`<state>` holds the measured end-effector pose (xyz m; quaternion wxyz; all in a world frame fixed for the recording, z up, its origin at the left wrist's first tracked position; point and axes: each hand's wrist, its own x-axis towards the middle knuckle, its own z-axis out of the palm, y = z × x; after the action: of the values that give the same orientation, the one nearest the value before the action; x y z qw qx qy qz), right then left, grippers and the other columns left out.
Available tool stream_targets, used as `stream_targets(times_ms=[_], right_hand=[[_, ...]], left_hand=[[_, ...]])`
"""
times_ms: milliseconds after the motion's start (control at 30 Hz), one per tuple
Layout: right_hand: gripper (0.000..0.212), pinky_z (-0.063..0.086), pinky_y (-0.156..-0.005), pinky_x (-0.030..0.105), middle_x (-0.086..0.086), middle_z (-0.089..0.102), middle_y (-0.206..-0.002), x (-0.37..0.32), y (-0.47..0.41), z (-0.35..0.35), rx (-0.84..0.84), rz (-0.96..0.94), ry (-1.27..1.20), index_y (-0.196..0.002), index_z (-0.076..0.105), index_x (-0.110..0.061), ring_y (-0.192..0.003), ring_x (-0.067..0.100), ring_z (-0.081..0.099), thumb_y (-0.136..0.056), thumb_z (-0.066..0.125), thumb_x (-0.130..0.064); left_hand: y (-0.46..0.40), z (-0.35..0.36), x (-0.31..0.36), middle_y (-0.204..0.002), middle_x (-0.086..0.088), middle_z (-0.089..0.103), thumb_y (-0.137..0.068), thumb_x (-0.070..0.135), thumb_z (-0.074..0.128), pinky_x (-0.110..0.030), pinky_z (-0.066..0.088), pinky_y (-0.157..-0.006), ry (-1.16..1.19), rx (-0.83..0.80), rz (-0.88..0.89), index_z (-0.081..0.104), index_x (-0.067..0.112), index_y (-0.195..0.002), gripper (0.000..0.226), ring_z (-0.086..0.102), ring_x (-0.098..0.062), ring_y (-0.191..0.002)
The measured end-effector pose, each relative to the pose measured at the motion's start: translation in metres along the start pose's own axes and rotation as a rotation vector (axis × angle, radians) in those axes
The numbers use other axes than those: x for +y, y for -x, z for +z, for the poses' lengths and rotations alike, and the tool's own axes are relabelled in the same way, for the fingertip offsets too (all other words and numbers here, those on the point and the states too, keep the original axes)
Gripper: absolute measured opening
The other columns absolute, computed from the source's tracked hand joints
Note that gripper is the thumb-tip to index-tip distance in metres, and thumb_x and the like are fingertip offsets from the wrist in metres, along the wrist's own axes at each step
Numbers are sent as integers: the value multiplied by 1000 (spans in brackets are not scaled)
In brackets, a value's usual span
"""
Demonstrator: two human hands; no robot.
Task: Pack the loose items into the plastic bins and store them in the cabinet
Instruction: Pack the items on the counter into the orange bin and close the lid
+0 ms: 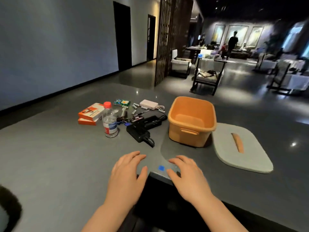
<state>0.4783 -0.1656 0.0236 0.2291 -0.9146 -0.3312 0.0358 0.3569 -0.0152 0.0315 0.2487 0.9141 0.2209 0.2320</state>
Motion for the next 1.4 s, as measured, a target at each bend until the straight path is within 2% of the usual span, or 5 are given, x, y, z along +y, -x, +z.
stream_targets(times_ms=[567,733,1033,1200,1400], right_hand=[[50,20,-115,36,-5,26,-156,136,-130,-66,157,-35,148,-144,34,-33,-143,18,22,-97,41,-46],[36,32,-101,30,-10,62,-116,133,-149,-59,179,4,153,-119,55,-35,-111,14,49,-94,38,-55],[36,23,-108,33,-14,64,-90,119,-155,-66,145,190,261,-90,59,-39,-99,9,55,-89,32,-62],[22,35,-85,26,-16,60,-104,74,-171,-53,295,-72,13,-108,62,-33,-104,8,48,-90,56,-42],[26,39,-92,28,-11,57,-113,11,-215,-22,23,-466,10,-111,61,-27,-112,9,44,-86,54,-27]], left_hand=[[-131,126,104,-139,15,44,-89,29,55,-18,22,-105,87,-6,81,52,33,-129,40,35,-5,-129],[-169,139,87,-144,13,39,-91,35,52,-28,26,-111,77,-73,103,52,34,-129,37,33,-8,-133],[-184,149,62,-145,25,32,-96,41,42,-15,12,-111,205,-149,254,49,36,-131,37,14,8,-137],[-197,136,24,-142,21,39,-91,31,51,-15,21,-109,259,35,149,55,32,-126,35,27,5,-134],[-211,123,-53,-147,2,38,-84,26,63,-31,24,-114,59,57,-255,49,24,-134,51,29,-15,-137]])
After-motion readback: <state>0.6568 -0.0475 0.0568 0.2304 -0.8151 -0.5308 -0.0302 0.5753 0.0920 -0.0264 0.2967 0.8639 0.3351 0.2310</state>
